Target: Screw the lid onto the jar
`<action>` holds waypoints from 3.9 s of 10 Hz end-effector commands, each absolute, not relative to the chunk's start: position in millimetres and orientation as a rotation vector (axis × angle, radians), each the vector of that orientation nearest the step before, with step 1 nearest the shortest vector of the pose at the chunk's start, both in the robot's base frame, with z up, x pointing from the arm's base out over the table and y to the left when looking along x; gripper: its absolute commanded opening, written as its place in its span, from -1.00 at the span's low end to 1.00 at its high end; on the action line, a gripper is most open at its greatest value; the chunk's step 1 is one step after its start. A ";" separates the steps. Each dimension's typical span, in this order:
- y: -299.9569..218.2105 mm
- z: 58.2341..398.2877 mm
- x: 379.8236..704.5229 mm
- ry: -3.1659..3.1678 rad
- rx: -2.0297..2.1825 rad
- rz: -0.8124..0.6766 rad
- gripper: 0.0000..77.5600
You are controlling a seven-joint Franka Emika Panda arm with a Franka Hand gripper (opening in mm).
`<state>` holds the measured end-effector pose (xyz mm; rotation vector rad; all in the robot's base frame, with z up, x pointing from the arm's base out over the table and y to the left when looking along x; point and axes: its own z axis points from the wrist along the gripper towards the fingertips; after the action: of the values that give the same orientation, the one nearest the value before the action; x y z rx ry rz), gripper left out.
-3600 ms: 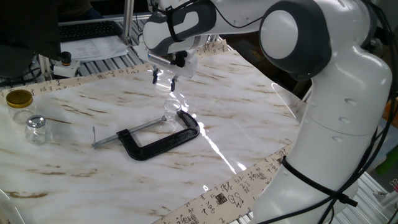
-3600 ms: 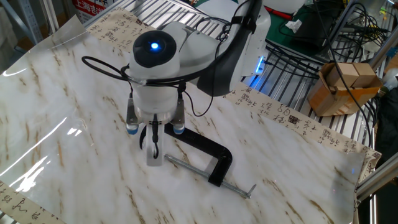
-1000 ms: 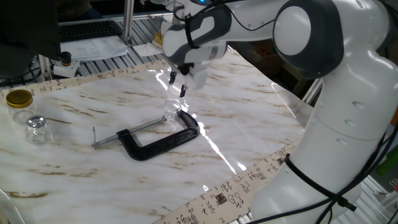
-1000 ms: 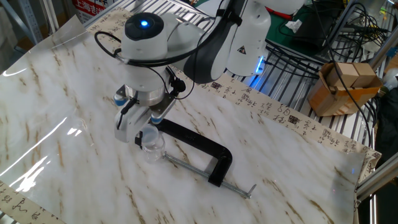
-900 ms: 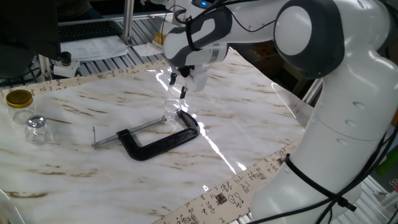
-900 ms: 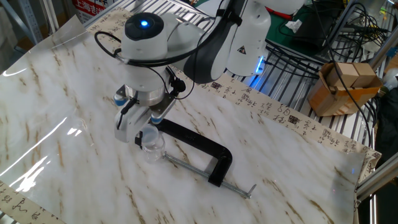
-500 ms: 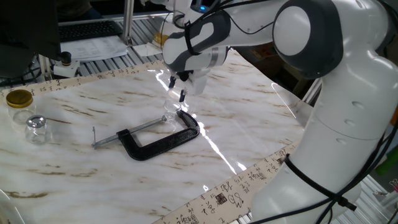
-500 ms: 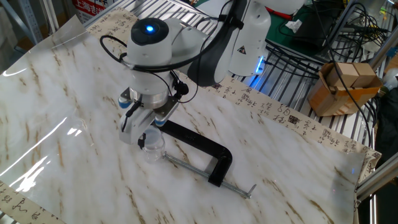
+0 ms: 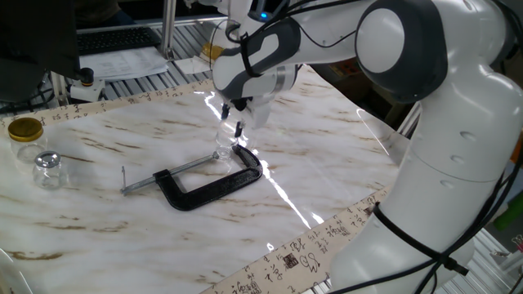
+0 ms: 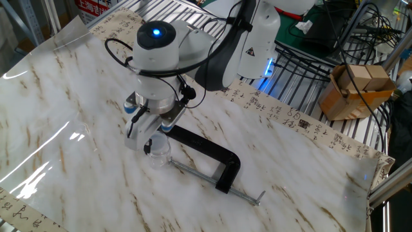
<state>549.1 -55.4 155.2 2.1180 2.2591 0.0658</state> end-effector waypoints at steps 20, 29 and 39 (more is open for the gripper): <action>-51.9 150.6 550.5 2.337 2.094 -0.002 -0.97; -50.0 145.4 547.8 2.317 2.114 0.000 -0.97; -49.7 142.3 549.9 2.352 2.057 0.003 -0.97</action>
<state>550.2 -49.4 144.3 2.0622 2.3478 0.0060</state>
